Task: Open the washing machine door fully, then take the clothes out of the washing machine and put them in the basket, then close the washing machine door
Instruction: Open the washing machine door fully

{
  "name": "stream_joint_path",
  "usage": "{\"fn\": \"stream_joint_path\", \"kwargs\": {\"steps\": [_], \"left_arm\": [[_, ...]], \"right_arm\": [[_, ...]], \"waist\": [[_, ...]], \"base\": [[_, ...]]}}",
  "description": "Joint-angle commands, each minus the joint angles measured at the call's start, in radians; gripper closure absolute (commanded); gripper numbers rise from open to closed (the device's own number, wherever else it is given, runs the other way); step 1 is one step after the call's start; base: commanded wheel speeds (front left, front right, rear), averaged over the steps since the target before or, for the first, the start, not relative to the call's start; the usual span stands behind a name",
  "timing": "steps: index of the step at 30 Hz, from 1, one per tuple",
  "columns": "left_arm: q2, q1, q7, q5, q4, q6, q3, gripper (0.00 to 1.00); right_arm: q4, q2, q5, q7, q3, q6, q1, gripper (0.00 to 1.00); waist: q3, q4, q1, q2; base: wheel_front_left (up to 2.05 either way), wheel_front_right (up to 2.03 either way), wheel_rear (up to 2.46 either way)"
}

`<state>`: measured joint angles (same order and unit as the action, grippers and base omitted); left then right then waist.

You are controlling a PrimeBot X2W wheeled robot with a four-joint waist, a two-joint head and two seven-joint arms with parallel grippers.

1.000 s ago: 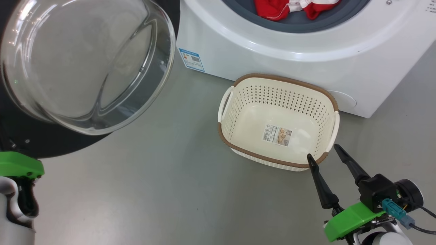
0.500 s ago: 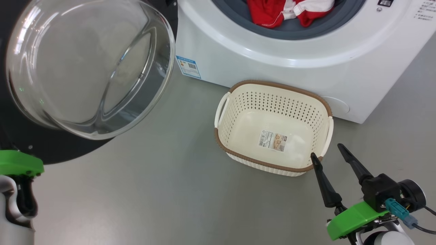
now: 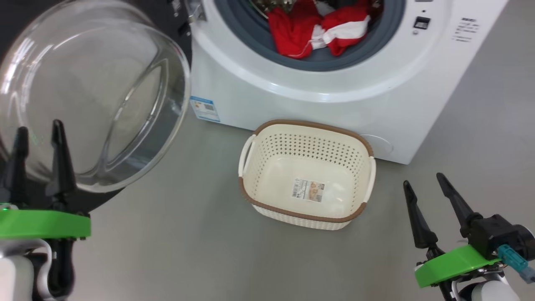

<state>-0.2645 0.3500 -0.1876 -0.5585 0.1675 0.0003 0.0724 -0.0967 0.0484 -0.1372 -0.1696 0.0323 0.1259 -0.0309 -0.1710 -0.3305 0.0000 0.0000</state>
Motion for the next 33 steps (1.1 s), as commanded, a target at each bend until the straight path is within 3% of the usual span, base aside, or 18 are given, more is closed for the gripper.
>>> {"fn": "stream_joint_path", "kwargs": {"steps": [1,6,15,24,33], "left_arm": [[-0.032,0.000,0.008,-0.008,-0.040,-0.003,0.031,0.00],[-0.020,-0.062,0.027,-0.026,-0.141,-0.032,-0.002,0.00],[-0.034,-0.164,0.034,-0.049,-0.201,-0.080,-0.035,0.00],[-0.053,-0.307,-0.014,-0.004,-0.226,-0.082,-0.040,0.00],[-0.048,-0.417,-0.034,0.017,-0.214,-0.076,-0.047,0.00]], "right_arm": [[0.021,0.002,-0.015,-0.016,-0.015,0.005,-0.042,0.00],[0.005,0.002,-0.032,-0.065,0.031,0.005,-0.051,0.00],[-0.001,0.002,-0.038,-0.088,0.056,0.005,-0.044,0.00],[0.026,0.002,-0.050,-0.092,0.029,0.005,-0.013,0.00],[0.044,0.002,-0.043,-0.092,0.027,0.005,0.050,0.00]], "waist": [[0.027,0.043,0.0000,0.0000],[0.054,0.127,0.0000,0.0000],[0.077,0.272,0.0000,0.0000],[0.103,0.387,0.0000,0.0000],[0.157,0.433,0.0000,0.0000]], "base": [[0.00,0.00,0.00],[0.00,0.00,0.00],[0.00,0.00,0.00],[0.00,0.00,0.00],[0.00,0.00,0.00]]}}
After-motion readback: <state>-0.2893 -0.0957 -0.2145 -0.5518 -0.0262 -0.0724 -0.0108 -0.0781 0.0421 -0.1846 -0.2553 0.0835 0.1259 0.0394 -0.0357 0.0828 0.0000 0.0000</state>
